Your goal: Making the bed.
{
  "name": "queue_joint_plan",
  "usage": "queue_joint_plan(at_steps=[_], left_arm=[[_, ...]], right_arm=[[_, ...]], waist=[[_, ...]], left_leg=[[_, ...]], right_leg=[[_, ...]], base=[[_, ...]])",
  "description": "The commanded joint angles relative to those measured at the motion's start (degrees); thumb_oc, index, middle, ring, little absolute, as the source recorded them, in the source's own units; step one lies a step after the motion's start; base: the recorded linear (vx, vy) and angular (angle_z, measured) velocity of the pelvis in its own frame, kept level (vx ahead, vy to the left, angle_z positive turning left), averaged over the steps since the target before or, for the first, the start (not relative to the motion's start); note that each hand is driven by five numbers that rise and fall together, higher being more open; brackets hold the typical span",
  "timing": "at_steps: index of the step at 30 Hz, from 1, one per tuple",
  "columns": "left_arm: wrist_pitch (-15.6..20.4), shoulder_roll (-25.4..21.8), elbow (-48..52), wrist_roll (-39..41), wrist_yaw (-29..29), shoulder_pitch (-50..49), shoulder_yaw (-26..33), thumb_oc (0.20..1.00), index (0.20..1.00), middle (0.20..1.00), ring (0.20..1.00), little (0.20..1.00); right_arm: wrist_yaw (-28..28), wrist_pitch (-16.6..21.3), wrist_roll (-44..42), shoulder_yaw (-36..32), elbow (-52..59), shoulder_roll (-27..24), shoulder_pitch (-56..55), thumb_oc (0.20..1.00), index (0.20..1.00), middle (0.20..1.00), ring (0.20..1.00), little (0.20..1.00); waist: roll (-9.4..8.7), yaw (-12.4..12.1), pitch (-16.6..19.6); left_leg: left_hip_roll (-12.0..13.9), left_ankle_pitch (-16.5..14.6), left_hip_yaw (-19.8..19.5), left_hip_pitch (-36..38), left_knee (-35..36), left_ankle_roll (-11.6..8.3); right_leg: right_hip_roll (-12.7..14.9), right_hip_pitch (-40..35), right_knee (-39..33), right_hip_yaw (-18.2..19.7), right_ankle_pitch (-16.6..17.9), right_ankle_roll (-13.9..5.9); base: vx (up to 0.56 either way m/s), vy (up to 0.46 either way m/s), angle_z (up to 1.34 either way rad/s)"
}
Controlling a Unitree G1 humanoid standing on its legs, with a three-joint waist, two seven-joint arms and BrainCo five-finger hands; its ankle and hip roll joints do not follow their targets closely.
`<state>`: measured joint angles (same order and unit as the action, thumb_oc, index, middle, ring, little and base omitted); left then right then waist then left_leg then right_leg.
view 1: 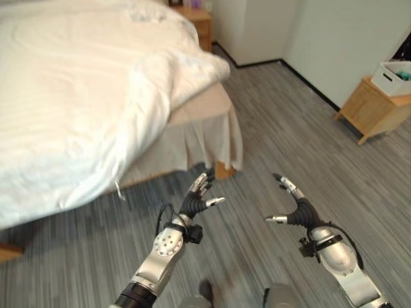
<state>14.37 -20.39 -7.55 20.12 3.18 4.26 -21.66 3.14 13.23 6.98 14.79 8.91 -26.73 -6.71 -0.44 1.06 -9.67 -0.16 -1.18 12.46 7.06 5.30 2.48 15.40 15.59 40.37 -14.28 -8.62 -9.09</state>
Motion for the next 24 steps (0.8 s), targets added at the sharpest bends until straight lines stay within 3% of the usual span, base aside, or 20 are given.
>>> queue_joint_plan(at_steps=[1, 2, 3, 5, 7, 10, 12, 17, 18, 19, 20, 23, 24], left_arm=[[2.59, 0.84, 3.03, 1.06, -1.06, -3.37, 2.29, 1.000, 1.000, 1.000, 1.000, 1.000], [2.64, 1.37, 1.98, 1.26, -0.93, -3.13, 2.26, 1.000, 1.000, 1.000, 1.000, 1.000], [2.69, 1.41, 1.87, 1.26, -0.94, -3.12, 2.25, 1.000, 1.000, 1.000, 1.000, 1.000], [2.78, 1.93, 1.01, 1.20, -0.81, -2.96, 2.52, 1.000, 1.000, 1.000, 1.000, 1.000], [3.30, 2.36, 0.04, 0.74, -0.44, -2.60, 2.99, 1.000, 1.000, 1.000, 1.000, 1.000], [3.53, 2.68, -0.74, 0.75, -0.38, -2.82, 2.91, 1.000, 1.000, 1.000, 1.000, 1.000], [3.51, 2.74, -1.10, -0.29, -0.33, -3.92, 3.46, 1.000, 1.000, 1.000, 1.000, 1.000], [3.94, 4.43, -1.80, 3.06, 0.15, -7.38, 5.25, 1.000, 1.000, 1.000, 1.000, 1.000], [3.94, 4.44, -1.78, 3.08, 0.14, -7.43, 5.24, 1.000, 1.000, 1.000, 1.000, 1.000], [3.98, 5.09, -1.98, 5.49, 1.72, -8.51, 6.49, 1.000, 1.000, 1.000, 1.000, 1.000], [4.08, 5.36, -1.91, 6.48, 2.19, -8.97, 6.62, 1.000, 1.000, 1.000, 1.000, 1.000], [4.28, 5.58, -0.88, 7.73, 2.27, -10.95, 7.63, 1.000, 1.000, 1.000, 1.000, 1.000], [4.16, 5.51, -0.02, 7.67, 2.06, -12.21, 8.25, 1.000, 1.000, 1.000, 1.000, 1.000]], right_arm=[[0.39, 1.50, 1.67, -1.69, -0.82, -2.15, 1.76, 1.000, 1.000, 1.000, 1.000, 1.000], [1.06, 1.29, 2.09, -1.84, -1.24, -1.64, 1.03, 1.000, 1.000, 1.000, 1.000, 1.000], [1.10, 1.29, 2.14, -1.80, -1.25, -1.65, 1.01, 1.000, 1.000, 1.000, 1.000, 1.000], [1.55, 0.93, 2.76, -2.35, -1.15, -1.32, -0.06, 1.000, 1.000, 1.000, 1.000, 1.000], [1.65, 0.61, 4.16, -3.04, -0.64, -0.84, -2.31, 1.000, 1.000, 1.000, 1.000, 1.000], [1.26, 0.35, 5.53, -3.37, -0.54, -1.02, -4.05, 1.000, 1.000, 1.000, 1.000, 1.000], [1.10, 0.26, 6.39, -3.58, -1.04, -1.23, -4.84, 1.000, 1.000, 1.000, 1.000, 1.000], [3.62, -0.42, 9.37, -4.64, -2.79, -3.11, -4.89, 1.000, 1.000, 1.000, 1.000, 1.000], [3.65, -0.41, 9.39, -4.63, -2.79, -3.13, -4.93, 1.000, 1.000, 1.000, 1.000, 1.000], [8.11, -1.81, 13.11, -6.77, -2.38, -3.41, -5.17, 1.000, 1.000, 1.000, 1.000, 1.000], [9.33, -2.26, 14.70, -7.29, -1.84, -3.82, -5.18, 1.000, 1.000, 1.000, 1.000, 1.000], [11.76, -3.37, 17.31, -9.10, -1.53, -4.22, -5.29, 1.000, 1.000, 1.000, 1.000, 1.000], [13.64, -4.75, 18.92, -11.20, -1.92, -4.35, -4.70, 1.000, 1.000, 1.000, 1.000, 1.000]], waist=[[-0.62, 1.04, -0.15], [-0.79, 2.81, -0.10], [-0.57, 2.79, -0.22], [-0.29, 4.00, -0.32], [-0.02, 5.39, -0.48], [-0.33, 5.71, -0.34], [-0.89, 5.56, 0.75], [1.35, 4.22, 1.71], [1.46, 4.56, 1.77], [1.22, 3.46, 1.19], [0.76, 3.25, 0.50], [-0.80, 2.86, -0.40], [-1.70, 1.85, -0.73]], left_leg=[[1.90, 1.09, -0.12, -0.09, -0.30, -2.91], [1.75, -0.74, -1.62, 1.78, -0.30, -3.71], [1.95, -1.02, -1.61, 2.08, -0.30, -3.73], [2.57, -2.62, -3.12, 3.98, -0.30, -4.50], [3.47, -4.58, -5.89, 7.28, -0.30, -5.41], [3.78, -5.74, -7.71, 9.42, -0.30, -5.69], [4.21, -5.83, -8.90, 10.76, -0.30, -6.79], [9.48, 3.69, -11.76, 7.16, -7.22, -9.72], [9.63, 3.60, -12.15, 6.92, -7.44, -9.80], [10.33, 9.46, -12.01, 2.18, -16.73, -11.48], [11.07, 9.64, -11.17, 0.05, -21.50, -11.10], [12.09, 9.04, -3.64, -3.23, -25.63, -9.58], [8.57, 4.78, 0.29, -7.20, -24.45, -7.79]], right_leg=[[-4.79, -9.54, -26.41, 1.31, 11.89, -0.88], [-4.91, -8.81, -34.82, 4.36, 14.14, -1.15], [-5.18, -9.47, -35.63, 4.27, 14.44, -1.23], [-3.42, -7.29, -40.06, 8.18, 17.75, -2.68], [-0.92, -5.48, -40.67, 13.93, 20.63, -3.83], [-0.17, -6.53, -39.80, 16.37, 20.72, -4.06], [0.10, -7.92, -40.63, 15.40, 20.71, -3.84], [-3.61, -11.73, -42.35, 10.46, 18.96, -0.61], [-3.66, -11.97, -42.61, 10.04, 19.05, -0.54], [-4.59, -16.20, -44.78, 7.53, 16.84, 1.30], [-4.88, -17.89, -44.89, 6.93, 15.39, 2.05], [-4.81, -20.57, -45.15, 5.79, 13.84, 3.23], [-5.05, -22.26, -45.37, 5.26, 12.75, 3.64]], base=[[0.59, -0.208, 0.80], [0.46, -0.164, 0.84], [0.47, -0.209, 0.95], [0.42, -0.228, 1.09], [0.45, -0.277, 1.39], [0.24, -0.218, 1.07], [0.20, -0.318, 0.27], [0.12, -0.294, -0.13], [0.19, -0.373, 0.09], [0.21, -0.393, 0.41], [0.26, -0.485, 0.46], [0.16, -0.286, 0.30], [0.17, -0.214, 0.25]])
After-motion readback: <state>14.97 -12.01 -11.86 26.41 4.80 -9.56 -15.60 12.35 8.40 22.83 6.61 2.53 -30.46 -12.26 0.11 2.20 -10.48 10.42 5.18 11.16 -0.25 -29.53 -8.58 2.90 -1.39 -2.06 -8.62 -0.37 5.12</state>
